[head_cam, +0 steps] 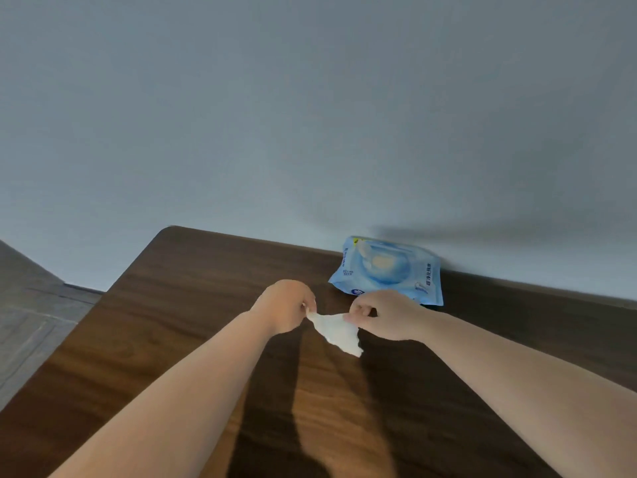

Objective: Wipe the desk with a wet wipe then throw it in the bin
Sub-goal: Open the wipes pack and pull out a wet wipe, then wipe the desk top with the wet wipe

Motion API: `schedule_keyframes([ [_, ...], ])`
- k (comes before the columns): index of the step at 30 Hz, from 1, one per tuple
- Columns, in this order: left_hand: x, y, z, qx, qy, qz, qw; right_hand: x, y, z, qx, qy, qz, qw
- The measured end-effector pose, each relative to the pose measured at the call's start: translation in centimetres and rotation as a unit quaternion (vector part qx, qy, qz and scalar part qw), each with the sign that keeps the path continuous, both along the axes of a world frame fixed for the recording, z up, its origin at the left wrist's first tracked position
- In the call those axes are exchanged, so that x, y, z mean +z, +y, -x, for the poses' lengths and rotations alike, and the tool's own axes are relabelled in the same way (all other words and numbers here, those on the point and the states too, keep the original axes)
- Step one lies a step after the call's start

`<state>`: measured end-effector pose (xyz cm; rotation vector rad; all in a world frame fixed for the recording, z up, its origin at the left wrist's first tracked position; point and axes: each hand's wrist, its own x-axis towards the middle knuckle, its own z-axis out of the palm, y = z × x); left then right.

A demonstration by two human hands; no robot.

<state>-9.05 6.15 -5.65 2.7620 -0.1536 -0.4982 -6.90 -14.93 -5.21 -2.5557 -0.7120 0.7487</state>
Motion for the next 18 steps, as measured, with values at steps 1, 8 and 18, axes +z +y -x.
schedule_keyframes([
  [1, -0.8, 0.9, 0.7, -0.013, 0.029, -0.022, 0.999, -0.7, 0.6, 0.1, -0.007, -0.024, -0.011, 1.000],
  [8, -4.0, 7.0, 5.5, 0.053, 0.111, -0.069, 0.990, -6.3, 6.0, 1.0, 0.238, -0.109, 0.117, 0.958],
  [18, -8.5, 16.3, 12.2, 0.179, 0.092, -0.188, 0.961, -12.1, 16.0, 2.5, 0.224, -0.153, 0.075, 0.960],
])
